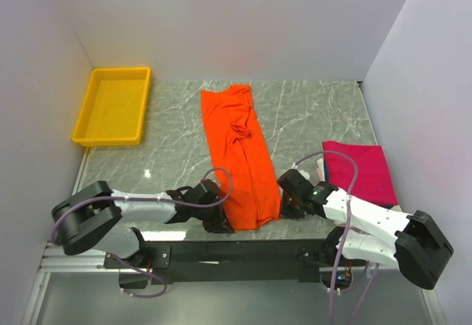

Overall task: Fold and stack the t-shirts
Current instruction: Fold the tshirt

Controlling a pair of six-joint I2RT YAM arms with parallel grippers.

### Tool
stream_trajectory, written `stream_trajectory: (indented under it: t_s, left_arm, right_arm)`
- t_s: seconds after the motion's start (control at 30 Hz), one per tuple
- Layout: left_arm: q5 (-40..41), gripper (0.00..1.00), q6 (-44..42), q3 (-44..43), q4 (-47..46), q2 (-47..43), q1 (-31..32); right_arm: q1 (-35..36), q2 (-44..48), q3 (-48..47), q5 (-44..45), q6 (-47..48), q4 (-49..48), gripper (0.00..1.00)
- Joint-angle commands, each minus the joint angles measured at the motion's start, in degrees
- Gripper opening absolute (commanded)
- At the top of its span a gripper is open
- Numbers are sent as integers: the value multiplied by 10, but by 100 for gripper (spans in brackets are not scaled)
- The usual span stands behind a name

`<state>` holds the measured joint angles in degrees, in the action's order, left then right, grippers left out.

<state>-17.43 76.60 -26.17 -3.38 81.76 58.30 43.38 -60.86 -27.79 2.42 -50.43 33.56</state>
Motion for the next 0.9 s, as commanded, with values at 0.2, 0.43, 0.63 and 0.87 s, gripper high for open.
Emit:
stream_trajectory:
  t_s: [0.2, 0.43, 0.63, 0.87]
  left_arm:
    - [25, 1, -49, 43, 213, -154, -23]
    - [6, 1, 25, 92, 247, -246, 29]
    - [50, 1, 3, 12, 317, -280, 34]
    - [36, 1, -81, -68, 323, -245, -79]
  right_arm:
    - [148, 32, -5, -14, -115, -10, 0]
    - [237, 27, 4, 2, -198, -17, 0]
    - [236, 55, -50, 46, -187, 41, 0]
    - [190, 35, -140, 83, -126, 80, 0]
